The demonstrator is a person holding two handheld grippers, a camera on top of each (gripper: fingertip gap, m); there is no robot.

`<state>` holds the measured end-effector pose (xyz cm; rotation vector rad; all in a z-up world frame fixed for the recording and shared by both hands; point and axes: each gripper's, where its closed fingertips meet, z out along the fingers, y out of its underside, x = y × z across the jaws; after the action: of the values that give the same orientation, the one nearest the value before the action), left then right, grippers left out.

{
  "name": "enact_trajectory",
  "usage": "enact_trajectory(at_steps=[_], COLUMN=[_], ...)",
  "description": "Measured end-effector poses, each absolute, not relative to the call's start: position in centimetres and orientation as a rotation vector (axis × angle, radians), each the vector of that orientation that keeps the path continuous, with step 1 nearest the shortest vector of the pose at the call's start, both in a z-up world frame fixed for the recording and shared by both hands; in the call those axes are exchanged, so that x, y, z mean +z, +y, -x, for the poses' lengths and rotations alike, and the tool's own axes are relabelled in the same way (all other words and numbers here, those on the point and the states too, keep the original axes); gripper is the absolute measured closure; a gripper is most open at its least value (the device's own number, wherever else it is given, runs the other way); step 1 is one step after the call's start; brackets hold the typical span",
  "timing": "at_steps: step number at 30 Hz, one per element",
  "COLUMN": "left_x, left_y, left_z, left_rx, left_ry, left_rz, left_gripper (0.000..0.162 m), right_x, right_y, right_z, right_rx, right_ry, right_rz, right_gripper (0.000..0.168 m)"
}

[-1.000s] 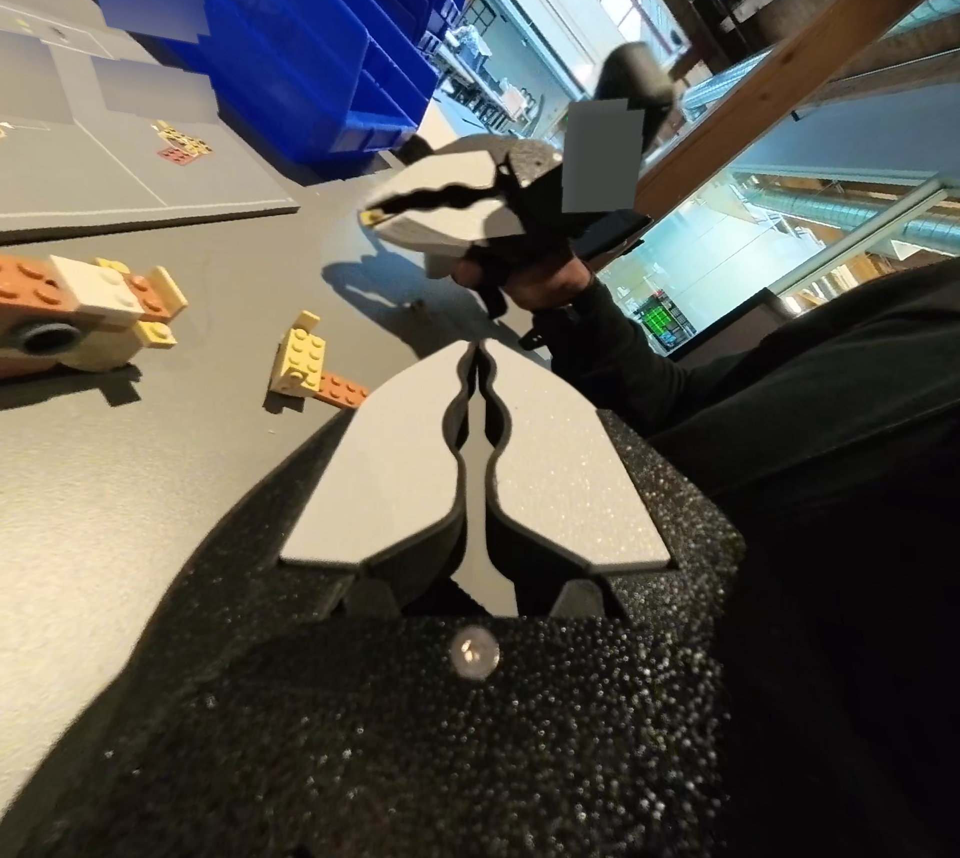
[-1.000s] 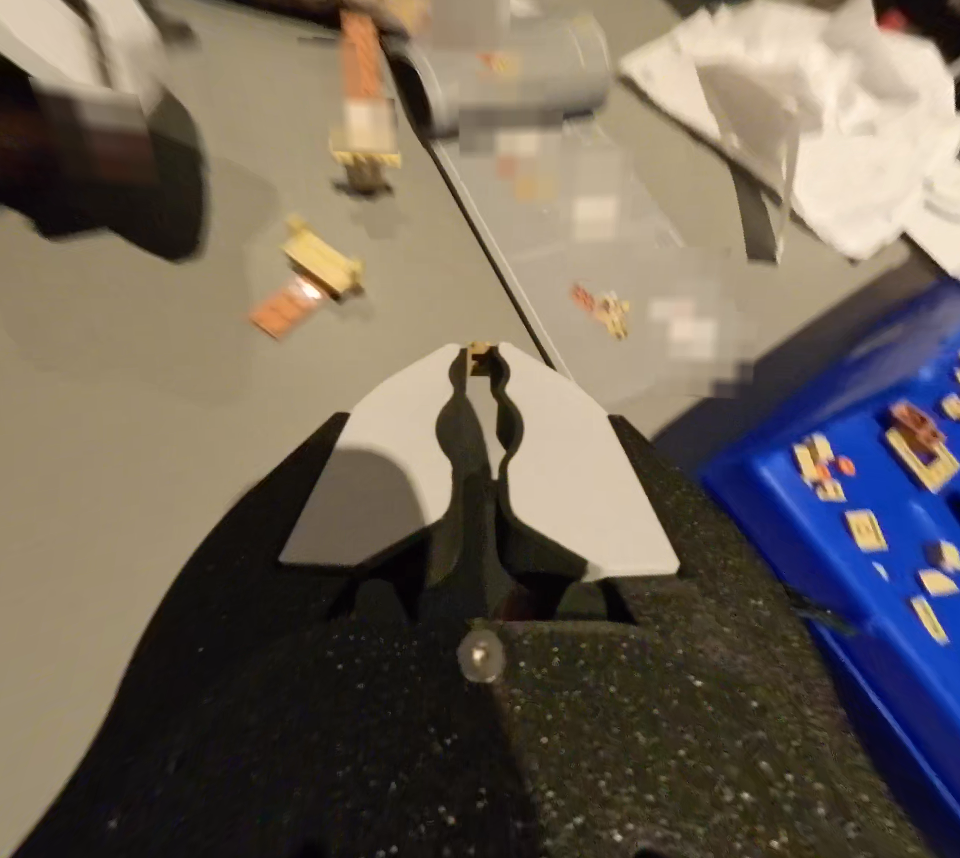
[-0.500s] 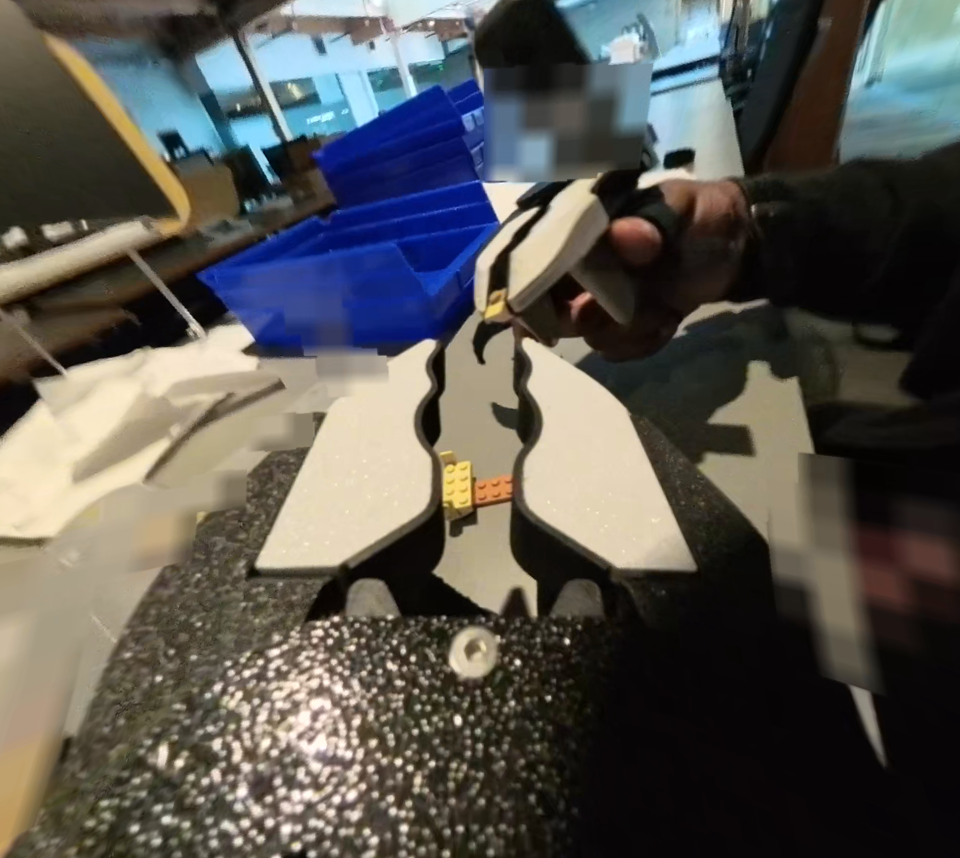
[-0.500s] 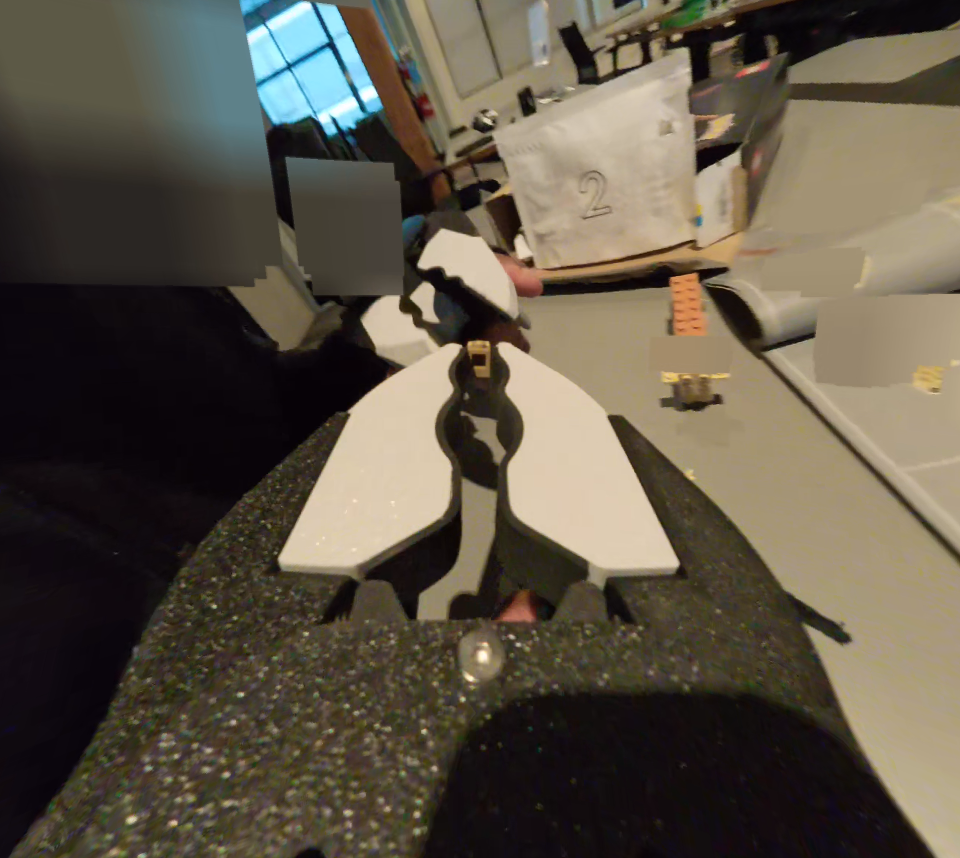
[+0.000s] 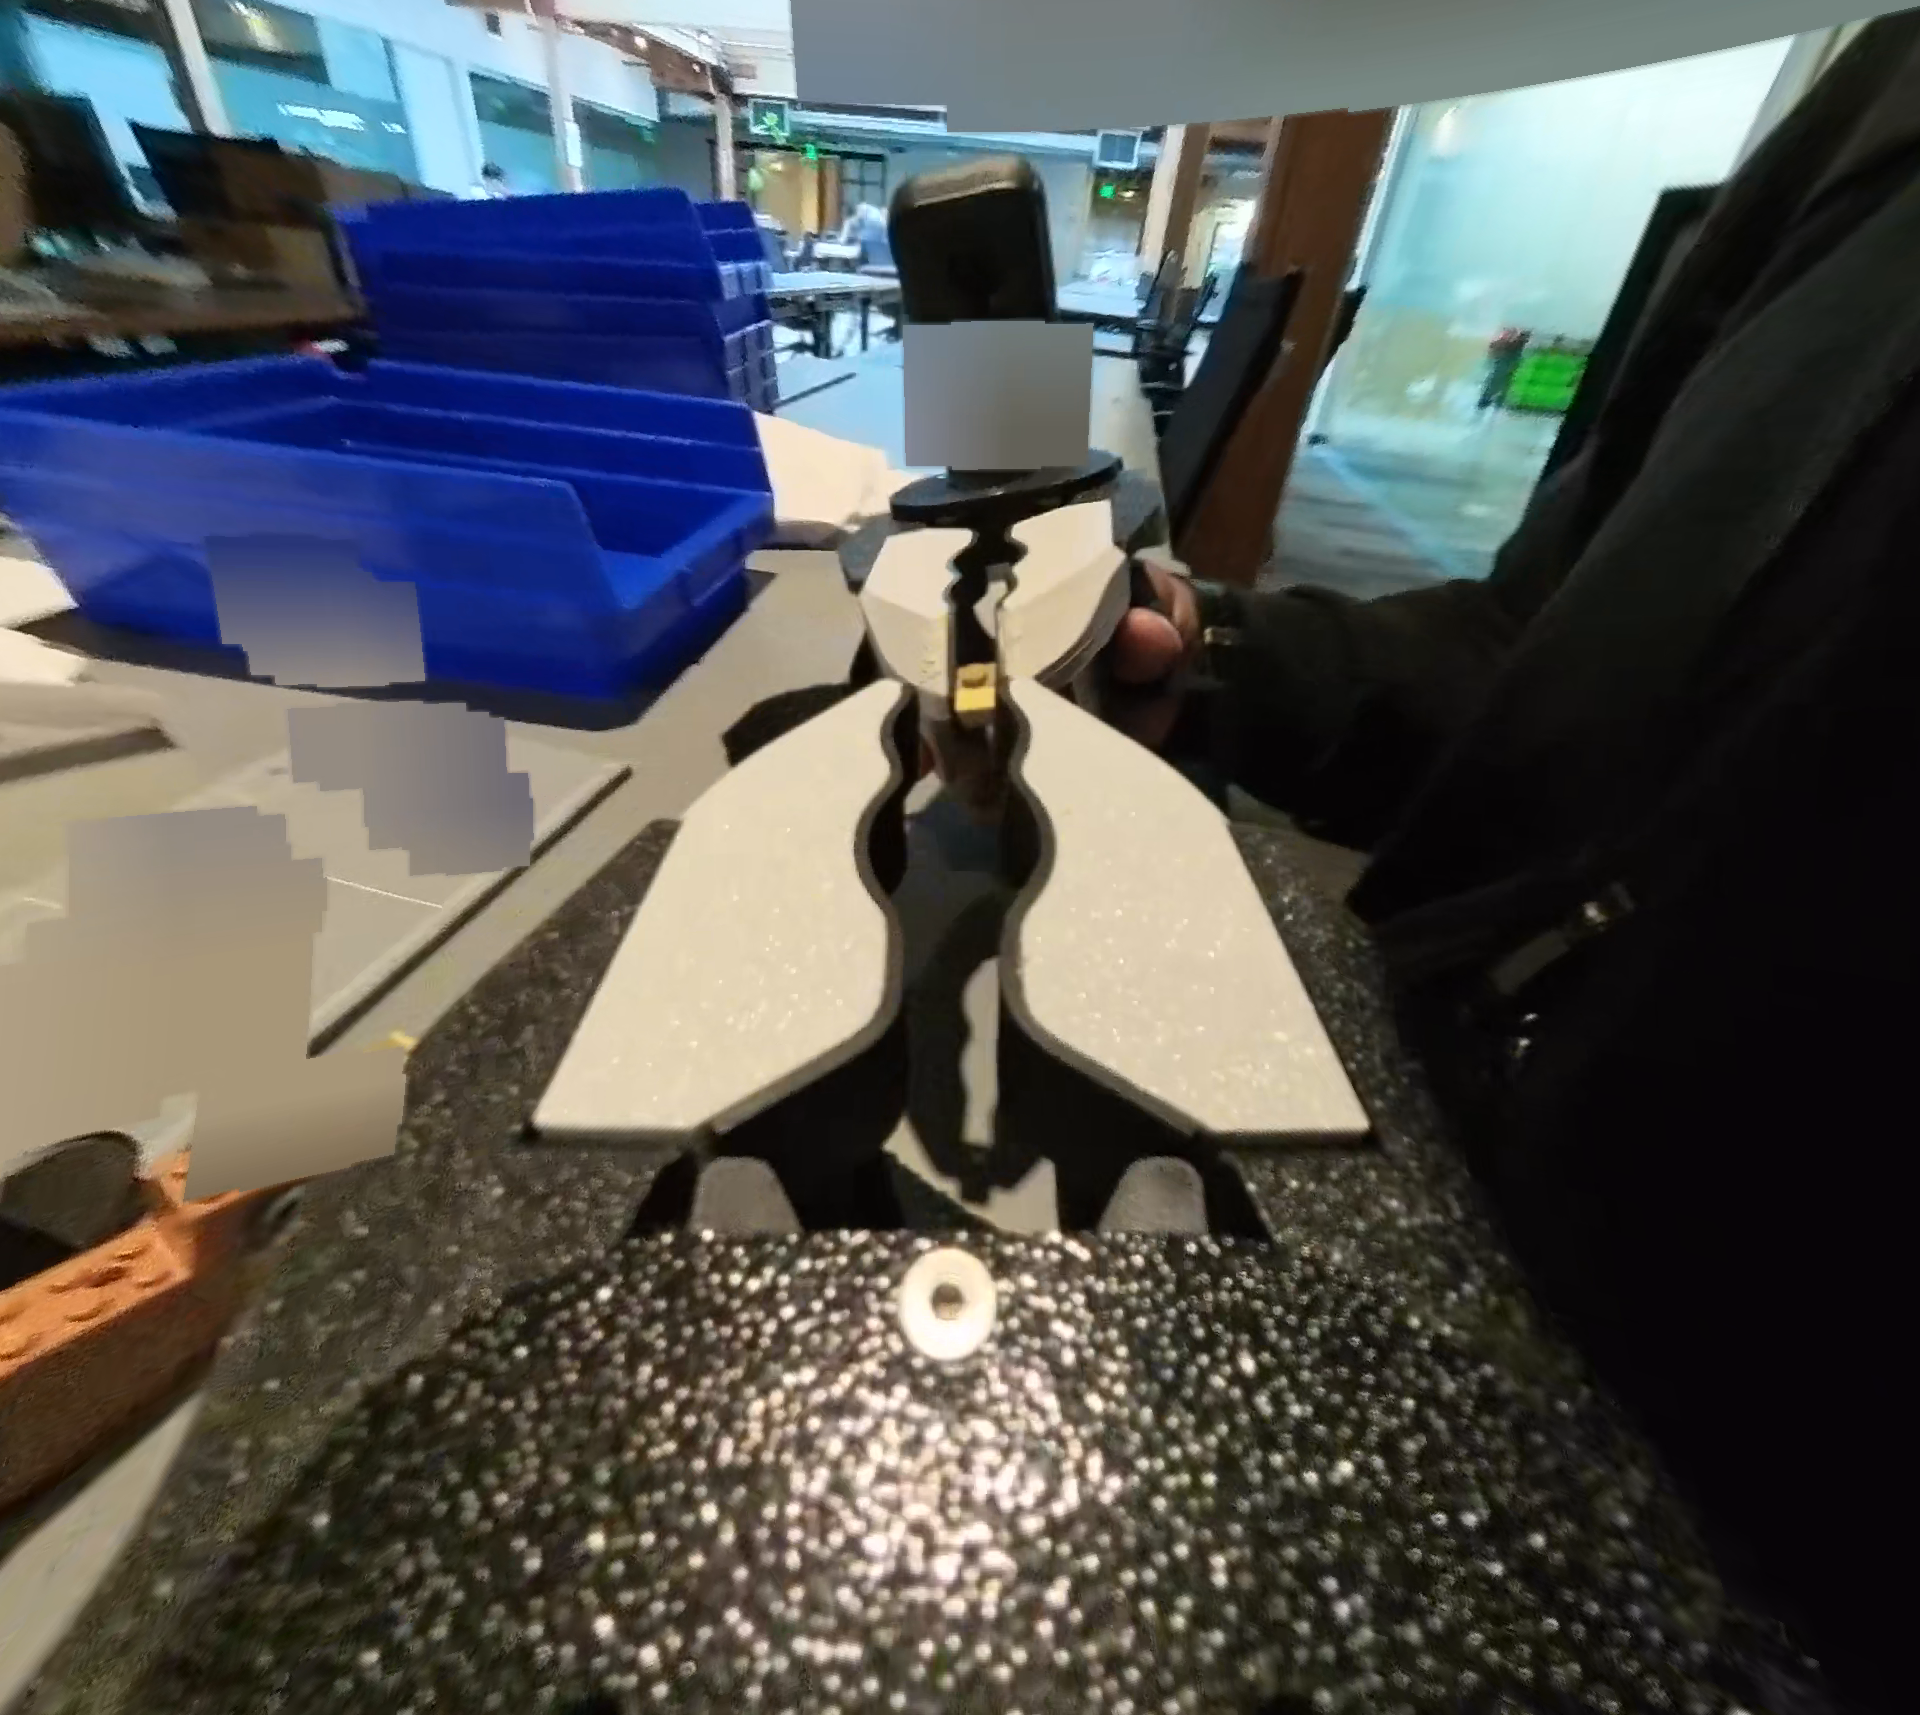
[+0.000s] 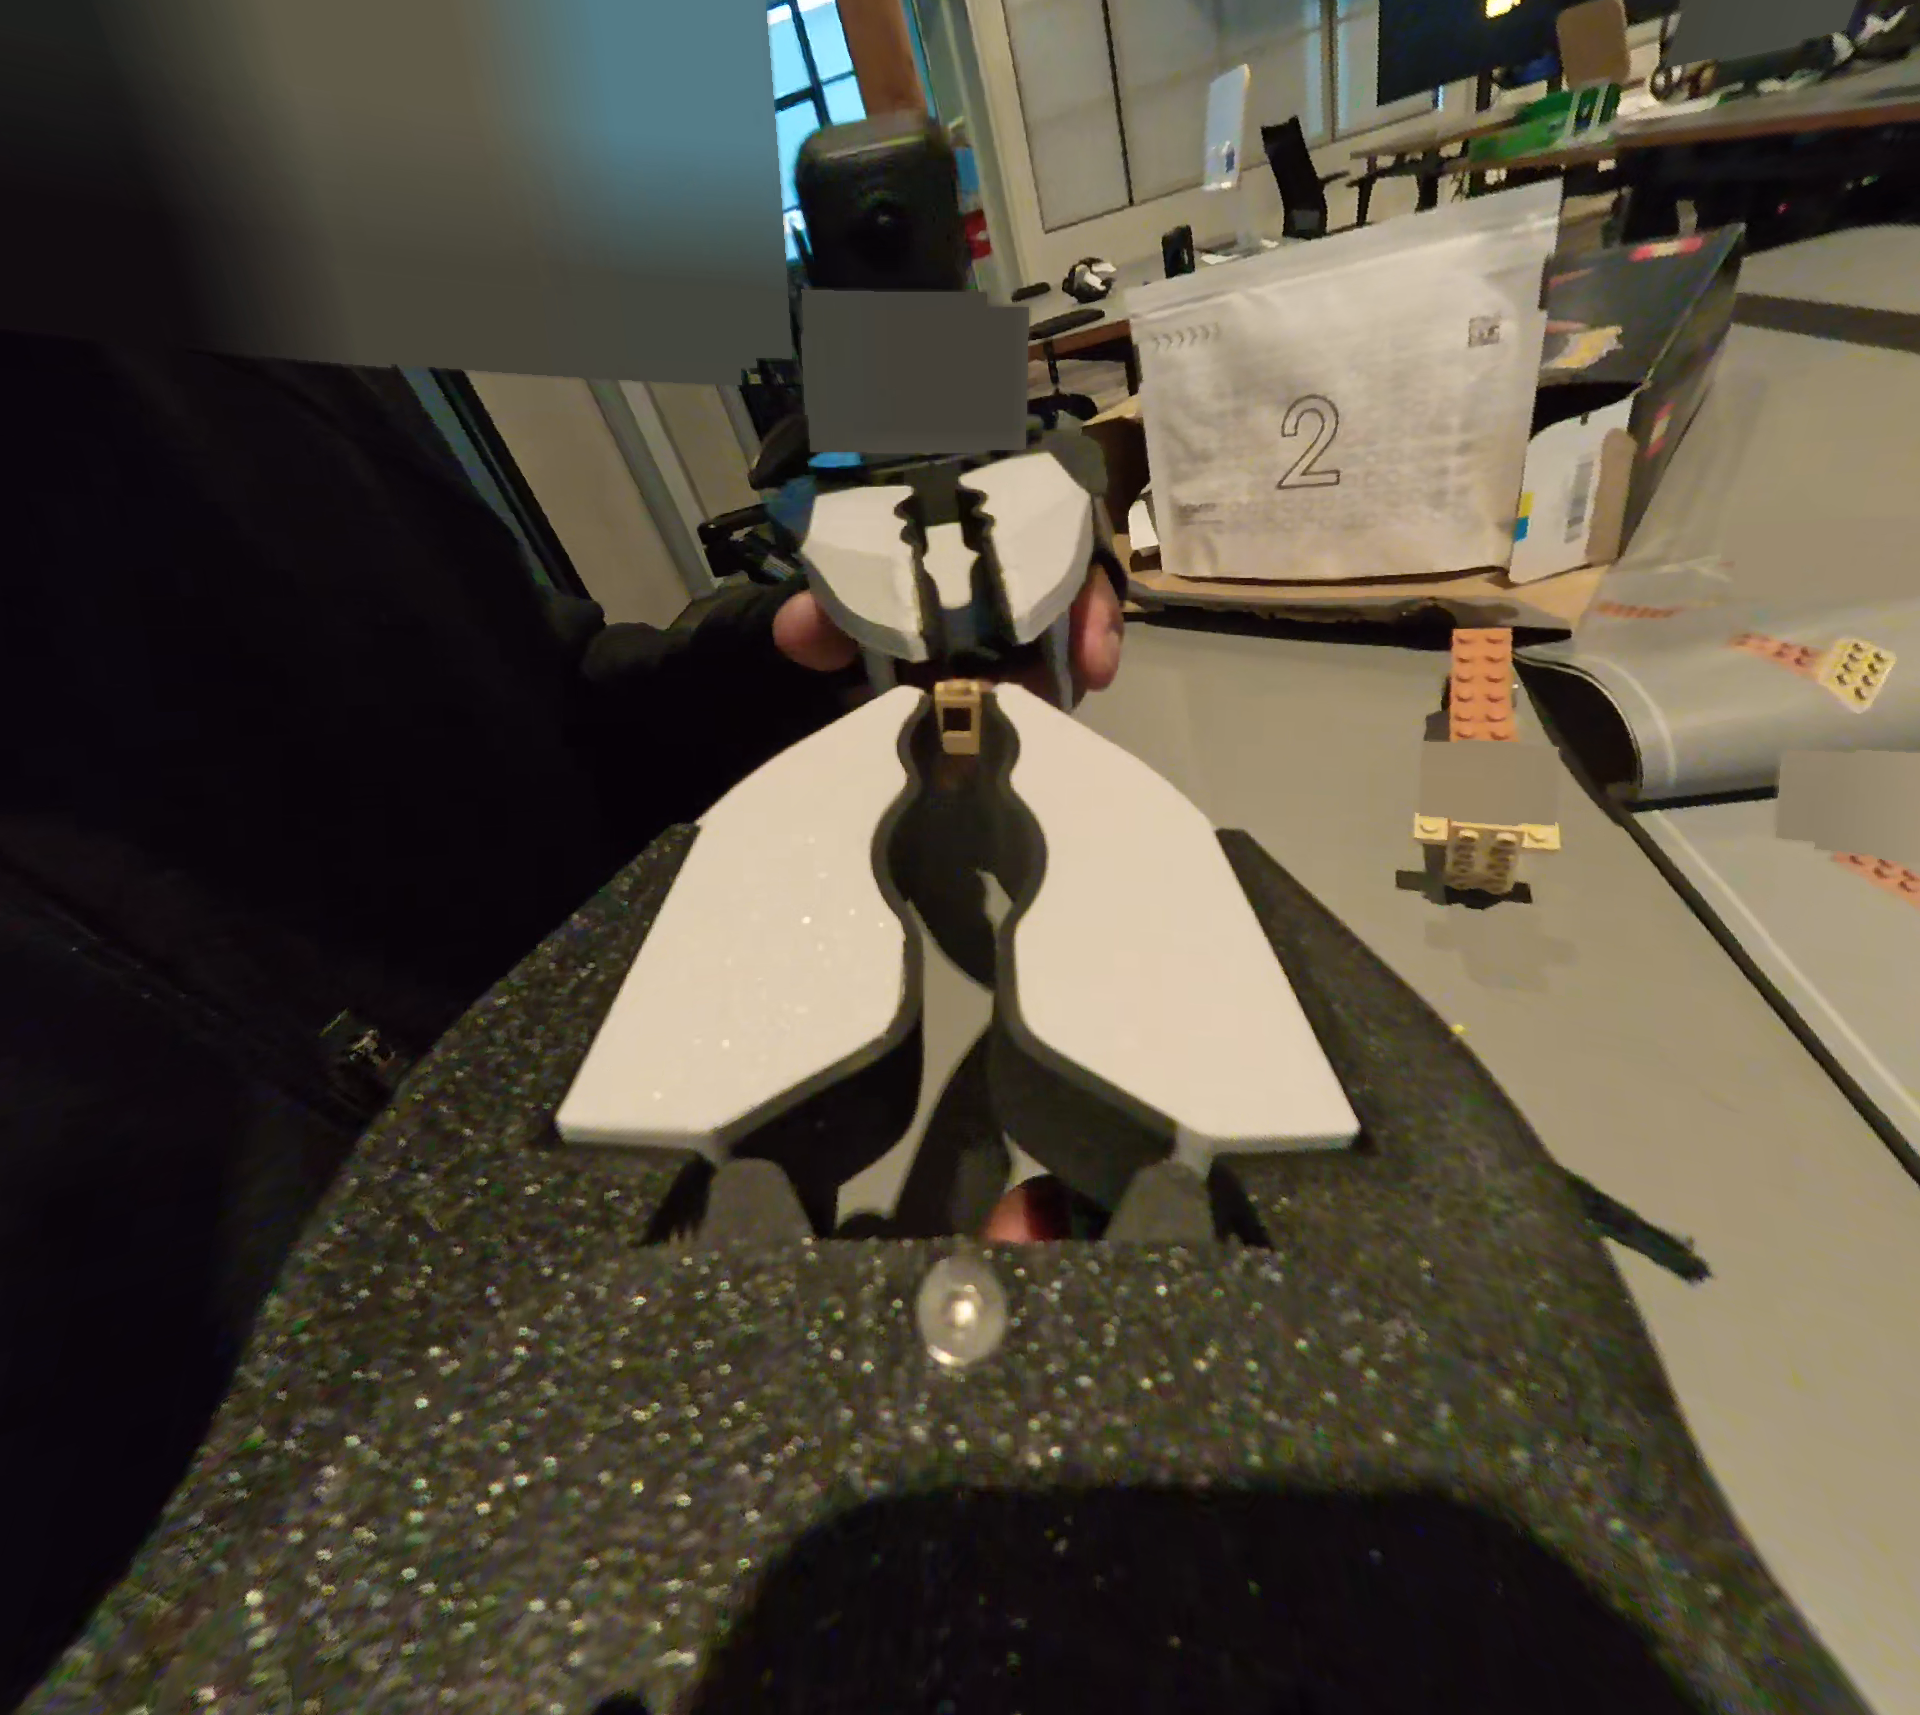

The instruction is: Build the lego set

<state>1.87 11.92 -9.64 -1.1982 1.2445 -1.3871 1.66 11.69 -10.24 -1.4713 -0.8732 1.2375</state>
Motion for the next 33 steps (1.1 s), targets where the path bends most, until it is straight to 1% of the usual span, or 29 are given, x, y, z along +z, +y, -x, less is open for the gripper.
enact_trajectory(at_steps=[8,15,23,25,31,33], left_x=[-9.7,-10.2,-10.8,-10.9,-11.0,-11.3], left_y=[11.2,11.4,11.6,11.6,12.0,12.5], left_z=[-2.2,-2.4,-2.3,-2.3,-2.3,-2.2], left_rx=[-1.527,-1.525,-1.556,-1.551,-1.516,-1.471], left_ry=[1.233,1.219,1.198,1.198,1.189,1.183], left_rz=[1.243,1.279,1.308,1.309,1.318,1.339], left_gripper=[0.149,0.155,0.155,0.155,0.155,0.155], right_x=[-9.8,-10.2,-10.7,-10.8,-11.0,-11.0], right_y=[11.6,11.8,12.0,12.1,12.4,13.2], right_z=[-1.5,-1.4,-1.4,-1.4,-2.3,-3.6], right_rx=[1.217,1.201,1.163,1.143,1.087,1.004], right_ry=[-0.895,-0.891,-0.902,-0.903,-0.918,-0.933], right_rz=[1.424,1.438,1.465,1.472,1.492,1.513], right_gripper=[0.16,0.16,0.16,0.157,0.14,0.138])
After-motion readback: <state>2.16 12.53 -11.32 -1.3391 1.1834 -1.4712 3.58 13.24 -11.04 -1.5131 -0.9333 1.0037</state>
